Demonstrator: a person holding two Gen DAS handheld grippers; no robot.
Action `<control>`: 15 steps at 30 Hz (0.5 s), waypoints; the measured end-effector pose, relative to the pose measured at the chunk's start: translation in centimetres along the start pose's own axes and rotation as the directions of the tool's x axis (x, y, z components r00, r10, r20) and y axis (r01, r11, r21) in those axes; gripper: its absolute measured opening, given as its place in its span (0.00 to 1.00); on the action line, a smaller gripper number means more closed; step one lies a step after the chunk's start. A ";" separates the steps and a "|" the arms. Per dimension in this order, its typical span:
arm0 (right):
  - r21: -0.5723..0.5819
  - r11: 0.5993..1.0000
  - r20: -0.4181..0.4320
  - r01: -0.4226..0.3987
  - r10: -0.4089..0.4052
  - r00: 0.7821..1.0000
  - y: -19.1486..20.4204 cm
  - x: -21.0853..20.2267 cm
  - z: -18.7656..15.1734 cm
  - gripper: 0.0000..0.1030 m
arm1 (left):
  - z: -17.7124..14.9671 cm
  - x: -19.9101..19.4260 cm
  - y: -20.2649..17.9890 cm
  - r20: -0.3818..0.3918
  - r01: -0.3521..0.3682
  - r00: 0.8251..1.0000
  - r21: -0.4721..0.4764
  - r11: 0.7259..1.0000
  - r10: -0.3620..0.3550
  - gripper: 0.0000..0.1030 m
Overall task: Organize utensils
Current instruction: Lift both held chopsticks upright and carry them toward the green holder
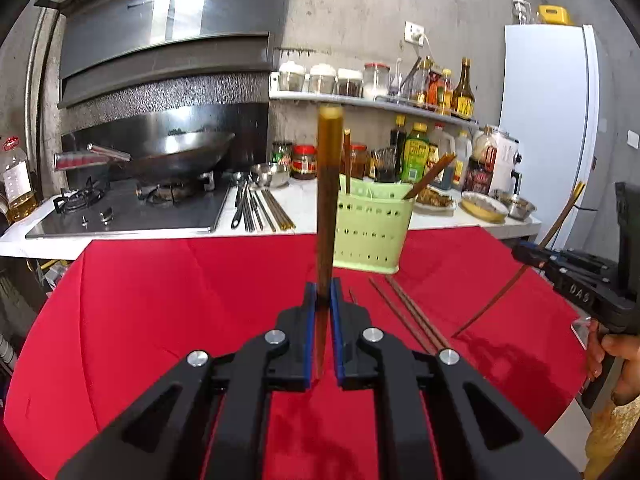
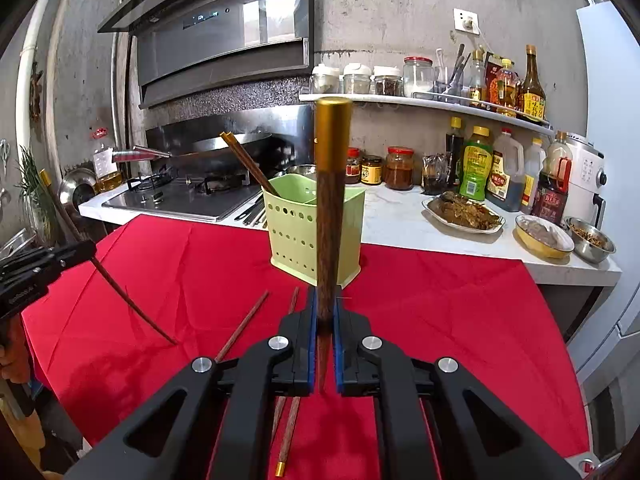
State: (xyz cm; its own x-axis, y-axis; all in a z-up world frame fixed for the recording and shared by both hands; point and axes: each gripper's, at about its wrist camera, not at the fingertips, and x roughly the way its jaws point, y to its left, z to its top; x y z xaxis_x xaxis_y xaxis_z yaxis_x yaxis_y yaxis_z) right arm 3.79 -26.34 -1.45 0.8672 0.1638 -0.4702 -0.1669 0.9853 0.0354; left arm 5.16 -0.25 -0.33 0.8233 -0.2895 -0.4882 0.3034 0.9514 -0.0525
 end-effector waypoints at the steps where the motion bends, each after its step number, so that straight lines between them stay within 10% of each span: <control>1: -0.001 1.000 0.000 0.000 0.000 1.000 0.0 0.0 0.0 0.06 | -0.1 0.2 0.0 -0.003 -0.002 1.000 0.001 1.000 0.002 0.07; 15: -0.001 0.999 0.049 0.048 -0.048 0.998 -1.7 0.3 4.3 0.06 | 4.7 0.9 -0.9 0.093 0.017 0.995 0.020 1.000 -0.019 0.07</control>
State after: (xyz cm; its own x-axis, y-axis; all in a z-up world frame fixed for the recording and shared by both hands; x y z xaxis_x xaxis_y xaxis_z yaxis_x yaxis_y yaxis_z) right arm 6.32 -27.75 2.11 0.8963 0.1183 -0.4274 -0.1254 0.9920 0.0116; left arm 7.86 -1.88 3.35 0.8584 -0.3159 -0.4041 0.3269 0.9440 -0.0436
